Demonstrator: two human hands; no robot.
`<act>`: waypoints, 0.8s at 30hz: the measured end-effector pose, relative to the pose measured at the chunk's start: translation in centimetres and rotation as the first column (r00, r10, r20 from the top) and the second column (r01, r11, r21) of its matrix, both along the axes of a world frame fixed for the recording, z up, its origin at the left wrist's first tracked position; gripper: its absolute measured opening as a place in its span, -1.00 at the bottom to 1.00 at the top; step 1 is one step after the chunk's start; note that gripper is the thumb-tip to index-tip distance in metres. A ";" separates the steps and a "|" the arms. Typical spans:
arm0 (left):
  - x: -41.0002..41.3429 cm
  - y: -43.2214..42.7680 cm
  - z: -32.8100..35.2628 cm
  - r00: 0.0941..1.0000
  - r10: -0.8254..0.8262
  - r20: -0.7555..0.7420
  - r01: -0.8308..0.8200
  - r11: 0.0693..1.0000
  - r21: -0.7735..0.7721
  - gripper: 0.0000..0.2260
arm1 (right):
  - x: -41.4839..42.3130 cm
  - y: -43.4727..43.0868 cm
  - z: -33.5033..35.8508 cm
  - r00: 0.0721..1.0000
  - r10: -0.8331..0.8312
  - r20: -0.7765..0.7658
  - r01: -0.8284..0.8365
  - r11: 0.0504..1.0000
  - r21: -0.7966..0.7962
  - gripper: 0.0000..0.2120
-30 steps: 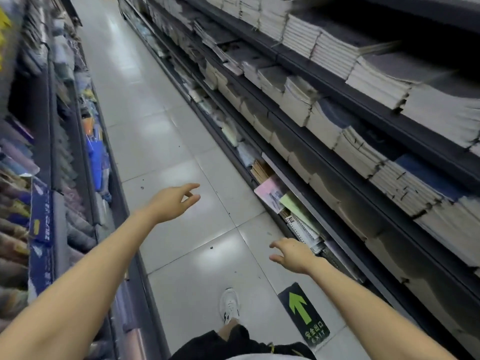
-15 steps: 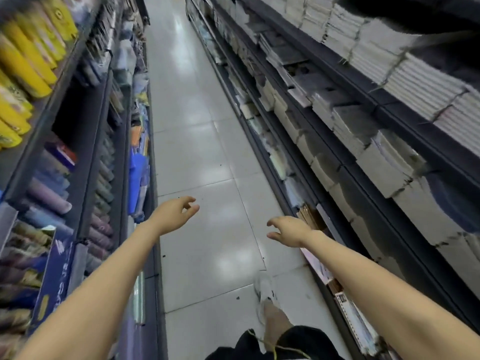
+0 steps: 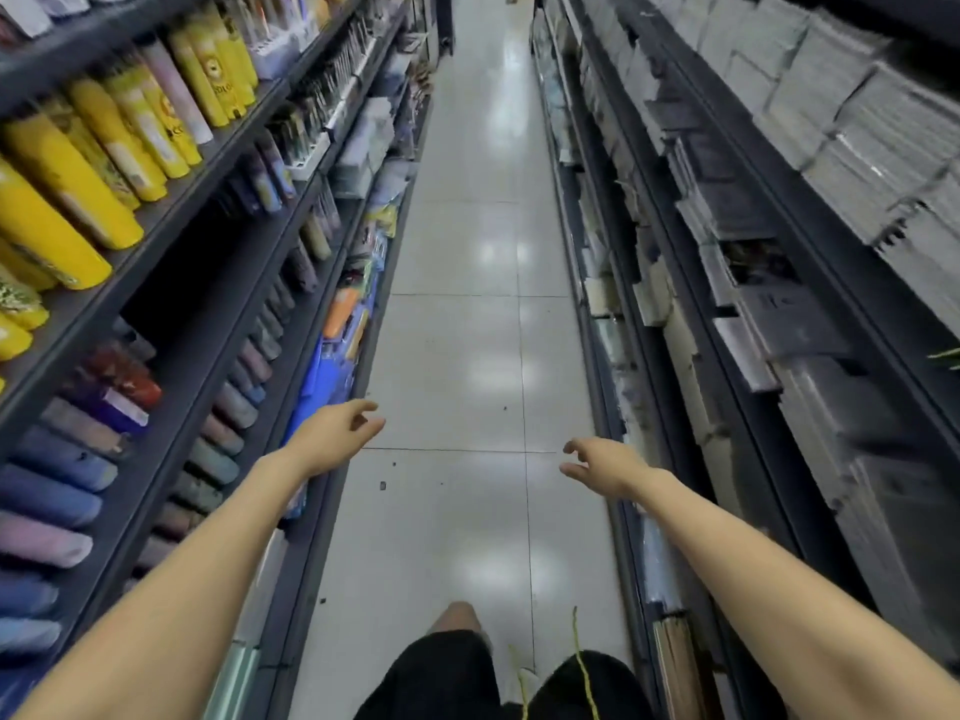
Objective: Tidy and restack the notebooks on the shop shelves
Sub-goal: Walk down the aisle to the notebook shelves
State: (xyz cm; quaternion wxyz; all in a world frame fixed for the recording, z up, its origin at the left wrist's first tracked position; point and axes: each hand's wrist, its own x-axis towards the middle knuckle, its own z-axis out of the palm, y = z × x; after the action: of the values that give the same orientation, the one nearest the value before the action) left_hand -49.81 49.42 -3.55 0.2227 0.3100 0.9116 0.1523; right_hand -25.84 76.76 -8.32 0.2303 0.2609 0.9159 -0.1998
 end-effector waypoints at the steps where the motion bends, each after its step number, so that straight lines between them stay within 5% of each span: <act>1: -1.6 1.9 -0.2 1.000 0.011 0.006 -0.011 1.000 -0.002 -0.60 | -2.1 1.9 -0.1 1.000 0.011 -0.003 -0.011 1.000 -0.006 -0.55; 15: -33.0 37.7 -0.7 0.987 -0.018 0.161 -0.023 0.969 0.247 -0.61 | -32.1 30.0 0.1 1.000 -0.012 0.010 0.013 1.000 -0.025 -0.55; 24: -52.8 58.2 1.0 0.994 -0.079 0.076 0.055 0.961 0.270 -0.62 | -52.2 48.6 0.4 1.000 -0.019 -0.022 0.019 1.000 0.017 -0.55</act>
State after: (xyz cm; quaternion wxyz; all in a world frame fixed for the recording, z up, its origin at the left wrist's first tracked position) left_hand -102.61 107.62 -2.53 0.2228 0.3611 0.8614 0.2794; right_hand -78.09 125.40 -7.88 0.2164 0.2695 0.9175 -0.1970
